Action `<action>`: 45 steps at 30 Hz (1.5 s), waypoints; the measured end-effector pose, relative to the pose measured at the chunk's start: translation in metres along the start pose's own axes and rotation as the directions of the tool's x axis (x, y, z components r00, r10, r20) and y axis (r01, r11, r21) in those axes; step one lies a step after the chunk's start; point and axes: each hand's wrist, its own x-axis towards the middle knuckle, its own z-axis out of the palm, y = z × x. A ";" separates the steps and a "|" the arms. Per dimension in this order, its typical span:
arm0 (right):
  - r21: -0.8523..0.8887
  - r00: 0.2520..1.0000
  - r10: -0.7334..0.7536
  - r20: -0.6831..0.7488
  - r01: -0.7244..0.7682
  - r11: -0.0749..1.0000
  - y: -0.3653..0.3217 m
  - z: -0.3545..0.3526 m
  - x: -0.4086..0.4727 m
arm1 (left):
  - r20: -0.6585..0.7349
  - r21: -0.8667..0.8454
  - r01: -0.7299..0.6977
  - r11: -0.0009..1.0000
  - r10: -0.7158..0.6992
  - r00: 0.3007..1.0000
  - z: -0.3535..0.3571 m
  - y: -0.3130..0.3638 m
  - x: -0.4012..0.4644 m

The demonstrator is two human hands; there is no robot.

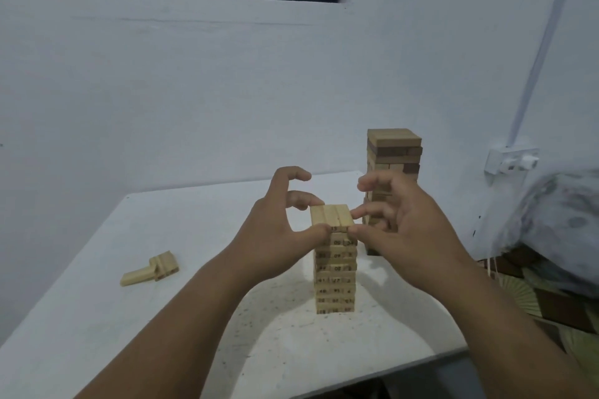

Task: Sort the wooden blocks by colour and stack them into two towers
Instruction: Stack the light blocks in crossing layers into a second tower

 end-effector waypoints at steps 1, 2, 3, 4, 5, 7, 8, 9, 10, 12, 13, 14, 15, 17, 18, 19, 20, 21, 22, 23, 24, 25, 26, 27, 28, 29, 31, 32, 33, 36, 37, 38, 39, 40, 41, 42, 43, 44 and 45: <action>0.001 1.000 0.003 0.000 -0.003 1.000 0.000 0.000 0.000 | -0.002 -0.001 0.001 1.000 -0.001 1.000 0.001 0.000 0.000; -0.006 1.000 0.005 -0.001 -0.005 1.000 0.000 0.000 0.000 | -0.004 0.001 0.000 1.000 0.000 1.000 0.001 -0.001 0.001; -0.019 1.000 0.009 -0.004 -0.009 1.000 0.001 -0.001 0.000 | -0.005 0.009 -0.001 1.000 0.001 1.000 0.002 -0.001 0.001; -0.037 1.000 0.009 -0.008 -0.010 0.999 0.001 -0.001 0.000 | -0.006 0.020 -0.003 1.000 0.003 1.000 0.002 0.000 0.001; -0.058 1.000 0.008 -0.012 -0.009 0.998 0.000 -0.002 0.000 | -0.007 0.032 -0.004 0.999 0.005 1.000 0.002 0.000 0.001; -0.097 1.000 -0.001 -0.010 0.000 0.995 0.000 -0.002 -0.001 | -0.007 0.046 -0.005 0.999 0.005 1.000 0.001 0.000 0.001; -0.122 1.000 -0.005 -0.006 0.005 0.993 0.000 -0.003 -0.001 | -0.005 0.051 -0.007 0.999 0.007 1.000 0.000 0.000 0.000; -0.148 1.000 -0.011 -0.003 0.010 0.989 -0.001 -0.003 -0.001 | -0.007 0.050 -0.011 0.999 0.011 1.000 -0.001 0.000 -0.002; -0.176 1.000 -0.015 -0.005 0.014 0.984 -0.001 -0.004 -0.001 | -0.014 0.042 -0.016 0.999 0.017 1.000 -0.004 -0.001 -0.004; -0.222 0.999 -0.037 -0.026 0.030 0.975 -0.005 -0.006 -0.002 | -0.047 0.019 -0.024 1.000 0.025 0.999 -0.013 -0.004 -0.010; -0.238 0.997 -0.061 -0.044 0.049 0.970 -0.008 -0.005 -0.002 | -0.071 0.014 -0.024 1.000 0.025 0.997 -0.018 -0.006 -0.014; -0.247 0.993 -0.103 -0.058 0.085 0.965 -0.014 -0.002 -0.003 | -0.098 0.017 -0.018 1.000 0.020 0.995 -0.024 -0.008 -0.020; -0.248 0.986 -0.156 -0.064 0.135 0.959 -0.021 0.005 -0.005 | -0.121 0.027 -0.014 1.000 0.017 0.992 -0.031 -0.011 -0.026; -0.227 0.966 -0.254 -0.040 0.239 0.944 -0.037 0.025 -0.007 | -0.153 0.083 -0.008 0.997 0.021 0.988 -0.045 -0.019 -0.039; -0.212 0.961 -0.277 -0.004 0.270 0.939 -0.043 0.039 -0.007 | -0.166 0.129 0.002 0.992 0.020 0.986 -0.053 -0.025 -0.045; -0.198 0.958 -0.285 0.042 0.287 0.937 -0.048 0.055 -0.008 | -0.181 0.176 0.018 0.984 0.014 0.983 -0.061 -0.031 -0.052; -0.182 0.954 -0.286 0.091 0.298 0.937 -0.050 0.071 -0.007 | -0.197 0.213 0.042 0.976 0.000 0.980 -0.070 -0.038 -0.058; -0.160 0.950 -0.283 0.135 0.303 0.939 -0.051 0.087 -0.006 | -0.211 0.241 0.071 0.968 -0.019 0.977 -0.080 -0.046 -0.064; -0.138 0.945 -0.276 0.177 0.302 0.943 -0.050 0.103 -0.004 | -0.225 0.258 0.108 0.960 -0.049 0.973 -0.089 -0.056 -0.070; -0.116 0.940 -0.264 0.218 0.294 0.949 -0.049 0.121 -0.002 | -0.235 0.277 0.148 0.949 -0.082 0.968 -0.100 -0.066 -0.077; -0.106 0.936 -0.243 0.257 0.277 0.955 -0.045 0.136 0.001 | -0.236 0.303 0.187 0.934 -0.116 0.965 -0.108 -0.078 -0.081; -0.101 0.928 -0.222 0.300 0.262 0.960 -0.041 0.153 0.004 | -0.227 0.351 0.237 0.906 -0.163 0.960 -0.117 -0.092 -0.085; -0.115 0.917 -0.196 0.348 0.249 0.962 -0.036 0.171 0.007 | -0.207 0.416 0.286 0.863 -0.216 0.954 -0.124 -0.106 -0.089; -0.146 0.903 -0.168 0.395 0.242 0.959 -0.031 0.188 0.010 | -0.181 0.490 0.325 0.809 -0.270 0.946 -0.130 -0.120 -0.093; -0.183 0.889 -0.136 0.437 0.236 0.954 -0.024 0.204 0.013 | -0.158 0.554 0.352 0.754 -0.319 0.934 -0.133 -0.134 -0.095; -0.219 0.875 -0.103 0.474 0.230 0.948 -0.018 0.221 0.015 | -0.146 0.590 0.375 0.715 -0.362 0.921 -0.135 -0.144 -0.097; -0.282 0.851 -0.058 0.521 0.236 0.930 -0.009 0.246 0.020 | -0.152 0.595 0.401 0.697 -0.392 0.907 -0.134 -0.158 -0.099; -0.315 0.842 -0.046 0.538 0.251 0.916 -0.007 0.256 0.023 | -0.166 0.588 0.397 0.705 -0.375 0.912 -0.134 -0.162 -0.099; -0.342 0.831 -0.046 0.554 0.277 0.898 -0.006 0.263 0.025 | -0.182 0.582 0.384 0.717 -0.345 0.921 -0.134 -0.165 -0.098; -0.403 0.809 -0.078 0.582 0.370 0.837 -0.005 0.277 0.029 | -0.203 0.557 0.354 0.751 -0.291 0.935 -0.140 -0.175 -0.094; -0.421 0.809 -0.094 0.580 0.396 0.816 -0.004 0.281 0.031 | -0.208 0.539 0.355 0.764 -0.287 0.935 -0.142 -0.179 -0.095; -0.434 0.819 -0.097 0.566 0.396 0.809 -0.002 0.283 0.030 | -0.213 0.519 0.349 0.780 -0.278 0.937 -0.143 -0.181 -0.095; -0.443 0.827 -0.090 0.555 0.385 0.810 0.000 0.284 0.030 | -0.216 0.499 0.334 0.800 -0.258 0.942 -0.143 -0.182 -0.096; -0.452 0.838 -0.084 0.539 0.372 0.811 0.002 0.282 0.029 | -0.217 0.478 0.312 0.821 -0.234 0.948 -0.142 -0.182 -0.098; -0.457 0.844 -0.074 0.531 0.359 0.813 0.004 0.279 0.026 | -0.213 0.454 0.293 0.842 -0.217 0.953 -0.140 -0.179 -0.100; -0.474 0.845 -0.056 0.531 0.352 0.807 0.007 0.274 0.022 | -0.200 0.435 0.276 0.857 -0.207 0.958 -0.136 -0.175 -0.101; -0.480 0.847 -0.044 0.530 0.342 0.808 0.007 0.267 0.017 | -0.178 0.417 0.258 0.871 -0.201 0.963 -0.131 -0.169 -0.103; -0.487 0.848 -0.030 0.529 0.333 0.807 0.007 0.258 0.011 | -0.146 0.396 0.232 0.889 -0.188 0.971 -0.126 -0.162 -0.104; -0.490 0.853 -0.014 0.522 0.313 0.813 0.005 0.247 0.005 | -0.108 0.370 0.198 0.908 -0.170 0.979 -0.120 -0.154 -0.104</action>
